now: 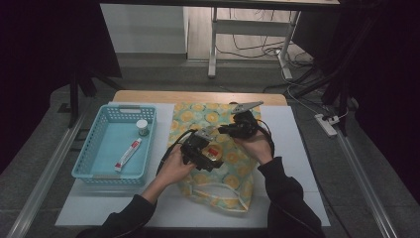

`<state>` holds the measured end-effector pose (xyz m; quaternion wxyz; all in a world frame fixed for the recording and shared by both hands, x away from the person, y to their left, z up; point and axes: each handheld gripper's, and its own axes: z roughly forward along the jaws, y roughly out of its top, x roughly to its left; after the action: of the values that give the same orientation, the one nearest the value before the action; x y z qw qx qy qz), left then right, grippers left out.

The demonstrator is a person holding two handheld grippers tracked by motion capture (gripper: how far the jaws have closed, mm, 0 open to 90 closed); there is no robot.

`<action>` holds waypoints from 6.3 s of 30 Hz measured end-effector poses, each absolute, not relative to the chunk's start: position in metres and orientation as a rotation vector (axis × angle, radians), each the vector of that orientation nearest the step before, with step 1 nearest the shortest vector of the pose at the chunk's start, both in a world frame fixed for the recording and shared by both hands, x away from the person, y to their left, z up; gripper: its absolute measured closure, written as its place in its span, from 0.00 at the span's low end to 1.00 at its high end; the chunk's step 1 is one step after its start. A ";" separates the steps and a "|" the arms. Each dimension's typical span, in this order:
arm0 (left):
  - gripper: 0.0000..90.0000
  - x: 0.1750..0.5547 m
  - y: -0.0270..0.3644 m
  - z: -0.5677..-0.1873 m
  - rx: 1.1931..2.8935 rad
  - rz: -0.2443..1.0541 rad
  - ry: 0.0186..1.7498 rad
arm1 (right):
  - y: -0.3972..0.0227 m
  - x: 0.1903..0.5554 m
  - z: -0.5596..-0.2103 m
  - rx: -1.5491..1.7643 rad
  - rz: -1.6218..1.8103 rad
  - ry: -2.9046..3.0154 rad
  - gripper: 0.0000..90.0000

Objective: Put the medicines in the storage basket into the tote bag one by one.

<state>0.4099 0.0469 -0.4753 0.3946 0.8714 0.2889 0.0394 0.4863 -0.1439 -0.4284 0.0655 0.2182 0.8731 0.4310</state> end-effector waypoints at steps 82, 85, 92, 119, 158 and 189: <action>0.00 0.390 0.286 -0.473 2.106 0.350 1.312 | -0.143 0.486 -0.432 0.651 1.288 2.644 1.00; 0.00 0.393 0.289 -0.479 2.123 0.337 1.341 | -0.143 0.486 -0.432 0.650 1.288 2.645 1.00; 0.00 0.401 0.291 -0.492 2.167 0.283 1.382 | -0.142 0.486 -0.432 0.653 1.287 2.647 1.00; 0.61 0.411 0.282 -0.511 2.358 0.114 1.488 | -0.142 0.486 -0.432 0.645 1.283 2.651 1.00; 0.84 0.405 0.294 -0.484 2.233 0.173 1.458 | -0.144 0.487 -0.432 0.648 1.285 2.642 1.00; 0.84 0.381 0.216 -0.429 2.224 0.166 1.112 | -0.145 0.487 -0.431 0.657 1.293 2.630 1.00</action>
<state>0.3809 0.2164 -0.4289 0.3191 0.8457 0.4230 0.0631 0.4868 -0.1452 -0.4306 0.0692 0.2183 0.8735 0.4296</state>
